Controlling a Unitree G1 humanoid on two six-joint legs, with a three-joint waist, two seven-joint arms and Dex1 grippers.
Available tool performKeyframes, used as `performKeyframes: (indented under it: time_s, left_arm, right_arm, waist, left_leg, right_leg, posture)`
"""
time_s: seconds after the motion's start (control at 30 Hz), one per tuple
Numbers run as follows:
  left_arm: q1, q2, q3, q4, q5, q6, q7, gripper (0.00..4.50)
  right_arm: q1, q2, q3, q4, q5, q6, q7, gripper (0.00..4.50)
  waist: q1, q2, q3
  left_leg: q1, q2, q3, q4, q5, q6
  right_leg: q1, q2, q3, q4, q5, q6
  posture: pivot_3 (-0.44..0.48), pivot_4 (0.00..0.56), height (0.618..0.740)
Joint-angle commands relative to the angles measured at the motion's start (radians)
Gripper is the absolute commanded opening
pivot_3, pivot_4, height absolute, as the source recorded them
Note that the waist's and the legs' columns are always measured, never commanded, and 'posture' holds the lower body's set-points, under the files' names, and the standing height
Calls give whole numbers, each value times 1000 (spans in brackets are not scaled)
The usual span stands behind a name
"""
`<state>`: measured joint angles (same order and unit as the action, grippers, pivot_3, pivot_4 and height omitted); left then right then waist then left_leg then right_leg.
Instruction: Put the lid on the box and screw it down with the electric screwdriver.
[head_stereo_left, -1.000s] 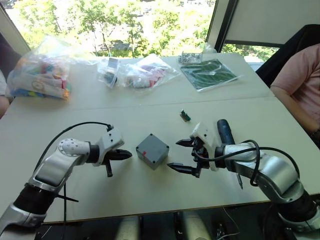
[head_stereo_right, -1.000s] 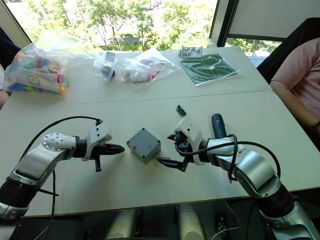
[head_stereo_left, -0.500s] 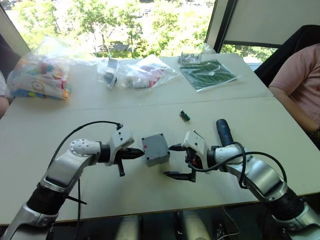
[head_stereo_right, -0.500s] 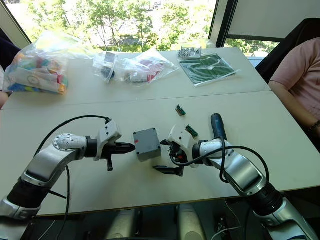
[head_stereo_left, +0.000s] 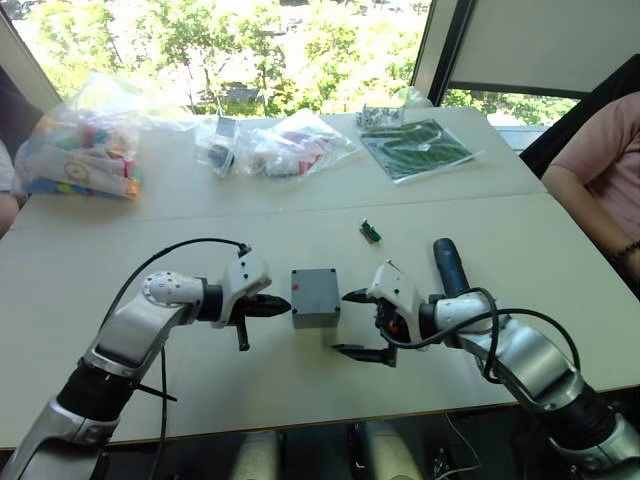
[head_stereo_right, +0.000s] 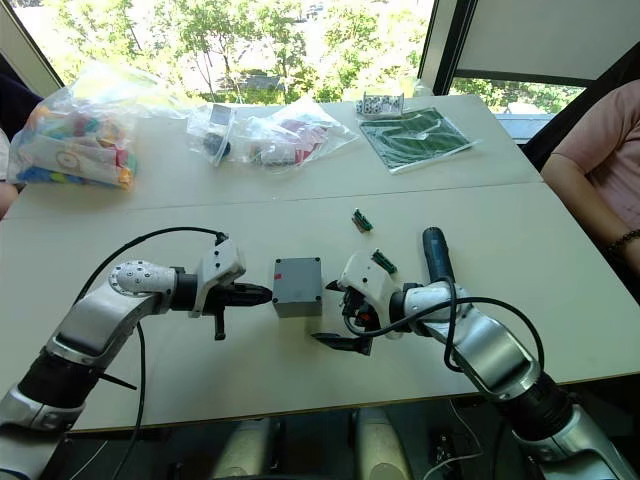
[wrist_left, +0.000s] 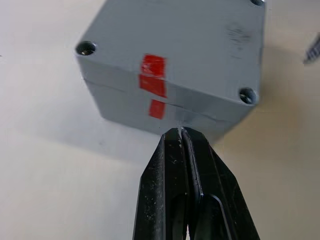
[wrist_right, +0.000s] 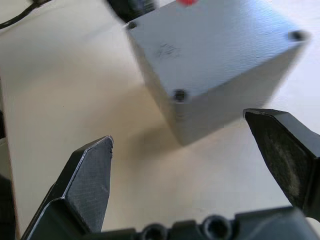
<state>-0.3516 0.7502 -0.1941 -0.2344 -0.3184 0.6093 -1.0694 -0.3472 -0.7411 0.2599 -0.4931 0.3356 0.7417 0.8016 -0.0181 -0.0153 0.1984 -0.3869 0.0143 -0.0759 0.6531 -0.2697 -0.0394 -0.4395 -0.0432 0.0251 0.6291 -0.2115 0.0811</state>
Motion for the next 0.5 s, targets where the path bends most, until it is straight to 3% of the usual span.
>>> performKeyframes:
  time_s: [0.03, 0.13, 0.27, 0.4, 0.5]
  left_arm:
    - [8, 46, 102, -54, -70, 34, -18, 0]
    - [-44, 21, 172, -64, -159, 96, 2, 0]
    - [-113, -21, 181, -93, -220, 155, 33, 0]
    - [-107, -16, 144, -141, -207, 164, 48, 0]
    - [-99, -14, 150, -156, -221, 178, 60, 0]
  right_arm:
    - [-24, 16, -164, 10, 56, 34, -41, 4488]
    - [-55, 73, -223, 173, -11, -15, -156, 4488]
    - [-97, 151, -227, 345, -67, -86, -233, 4488]
    - [-92, 189, -238, 390, -78, -122, -250, 3648]
    - [-78, 203, -253, 374, -58, -105, -252, 2769]
  waist:
    - [1, 0, 0]
    - [0, 0, 0]
    - [3, -1, 0]
    - [-4, 0, 0]
    - [-5, 0, 0]
  left_leg:
    - [0, 0, 0, 0, 0, 0]
    - [0, 0, 0, 0, 0, 0]
    - [0, 0, 0, 1, 0, 0]
    - [0, 0, 0, -1, 0, 0]
    - [0, 0, 1, -3, 0, 0]
  right_leg:
    - [0, 0, 0, 0, 0, 0]
    - [0, 0, 0, 0, 0, 0]
    - [1, 0, 0, 0, 0, 0]
    - [1, 0, 1, 0, 2, -2]
    - [-1, 0, 1, 0, 3, 0]
  posture:
    - [0, 150, 740]
    - [0, 150, 740]
    - [0, 150, 740]
    - [0, 150, 740]
    - [0, 150, 740]
